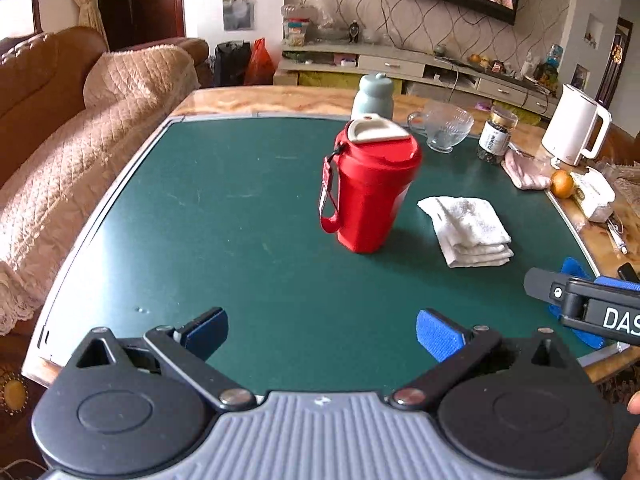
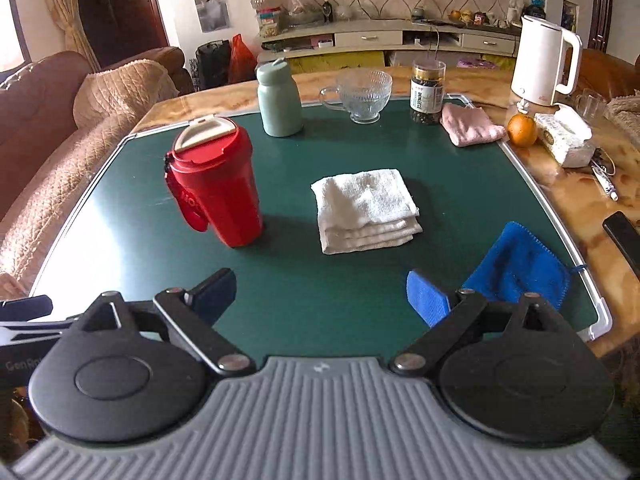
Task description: Clean container
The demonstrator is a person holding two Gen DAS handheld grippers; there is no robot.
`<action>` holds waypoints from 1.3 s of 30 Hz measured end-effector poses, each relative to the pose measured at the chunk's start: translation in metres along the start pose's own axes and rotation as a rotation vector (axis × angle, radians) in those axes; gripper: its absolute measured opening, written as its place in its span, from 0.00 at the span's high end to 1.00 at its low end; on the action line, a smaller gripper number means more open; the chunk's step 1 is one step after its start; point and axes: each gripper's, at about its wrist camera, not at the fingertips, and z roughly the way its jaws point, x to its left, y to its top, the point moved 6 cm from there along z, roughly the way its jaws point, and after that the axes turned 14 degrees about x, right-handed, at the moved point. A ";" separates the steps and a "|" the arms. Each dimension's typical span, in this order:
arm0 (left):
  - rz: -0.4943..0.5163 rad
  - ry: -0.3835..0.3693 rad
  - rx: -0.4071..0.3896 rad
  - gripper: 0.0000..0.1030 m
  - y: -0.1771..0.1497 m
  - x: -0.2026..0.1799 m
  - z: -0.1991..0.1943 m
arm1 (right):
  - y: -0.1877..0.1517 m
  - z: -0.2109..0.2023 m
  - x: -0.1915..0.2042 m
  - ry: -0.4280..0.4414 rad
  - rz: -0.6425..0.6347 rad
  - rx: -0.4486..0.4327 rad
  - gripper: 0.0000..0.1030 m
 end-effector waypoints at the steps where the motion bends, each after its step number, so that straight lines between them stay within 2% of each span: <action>1: 0.003 0.004 -0.004 0.00 0.000 0.000 -0.002 | 0.000 -0.003 0.001 -0.001 -0.002 -0.003 0.04; 21: 0.044 0.007 0.010 0.00 -0.001 -0.005 -0.002 | 0.000 -0.015 0.006 -0.002 -0.015 -0.039 0.04; 25: 0.056 0.039 -0.004 0.00 -0.002 -0.004 -0.003 | 0.000 -0.015 0.004 0.001 -0.012 -0.040 0.04; 39: 0.064 0.062 -0.048 0.00 -0.003 0.010 -0.010 | -0.001 -0.016 0.003 0.006 -0.016 -0.042 0.04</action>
